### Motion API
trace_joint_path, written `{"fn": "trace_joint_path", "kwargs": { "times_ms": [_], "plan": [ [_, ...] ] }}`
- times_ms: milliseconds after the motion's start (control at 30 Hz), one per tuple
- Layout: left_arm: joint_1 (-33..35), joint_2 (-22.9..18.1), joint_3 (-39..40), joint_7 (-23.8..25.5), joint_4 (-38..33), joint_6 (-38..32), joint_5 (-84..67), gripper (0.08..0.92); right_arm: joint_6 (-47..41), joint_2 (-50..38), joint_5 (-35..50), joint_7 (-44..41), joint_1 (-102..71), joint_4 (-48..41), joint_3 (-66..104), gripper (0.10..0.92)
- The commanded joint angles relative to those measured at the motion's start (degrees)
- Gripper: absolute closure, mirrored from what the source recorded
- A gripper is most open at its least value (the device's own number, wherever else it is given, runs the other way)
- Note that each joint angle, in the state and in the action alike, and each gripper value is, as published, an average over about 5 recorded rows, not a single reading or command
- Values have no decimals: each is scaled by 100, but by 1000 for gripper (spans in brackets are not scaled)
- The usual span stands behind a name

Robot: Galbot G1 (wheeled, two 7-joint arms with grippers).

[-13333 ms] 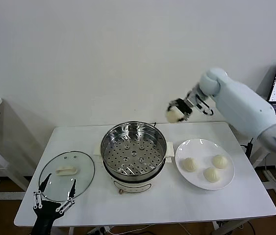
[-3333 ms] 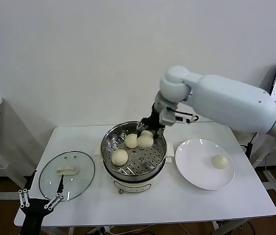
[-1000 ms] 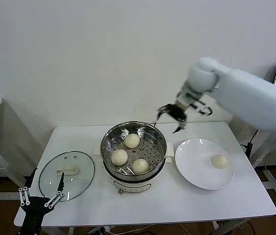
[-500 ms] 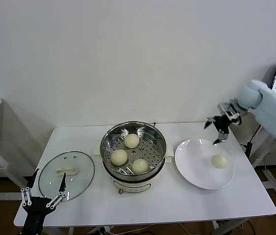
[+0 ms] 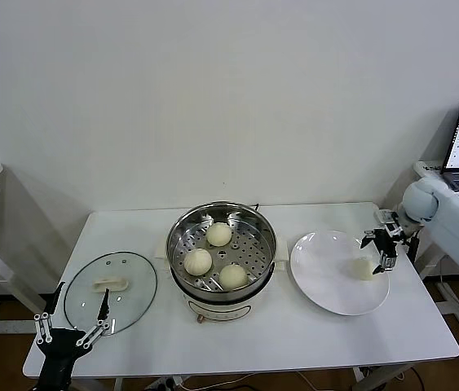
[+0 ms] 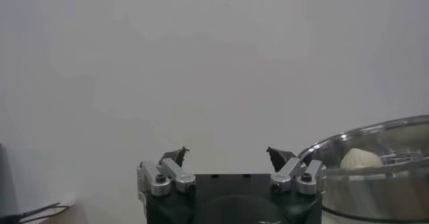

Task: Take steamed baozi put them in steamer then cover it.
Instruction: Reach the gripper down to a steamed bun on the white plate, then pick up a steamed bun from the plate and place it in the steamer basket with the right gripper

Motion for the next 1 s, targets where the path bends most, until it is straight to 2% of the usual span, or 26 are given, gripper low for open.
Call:
{"fn": "trace_joint_path", "kwargs": {
  "times_ms": [33,367,633,867,1000],
  "plan": [
    [33,-16,13,3,8,-29,1,177,-35,102,-171,212,-324,-213,173,203],
    [47,-53,22,4,48,-68,3,177,-27,311,-285,209,-314,-454,171,212],
    [34,-31,-10,2,58,-70,2,177,-37,276,-320,205,-274,-348,147,387],
    [-11,0,-3,2,67,-62,0,177,-24,54,-217,-65,407,252,-84,414],
    [-41,33,-10,-1,56,-52,-7,177,-20,101,281,-535,1392,595,-539,413]
  ]
}}
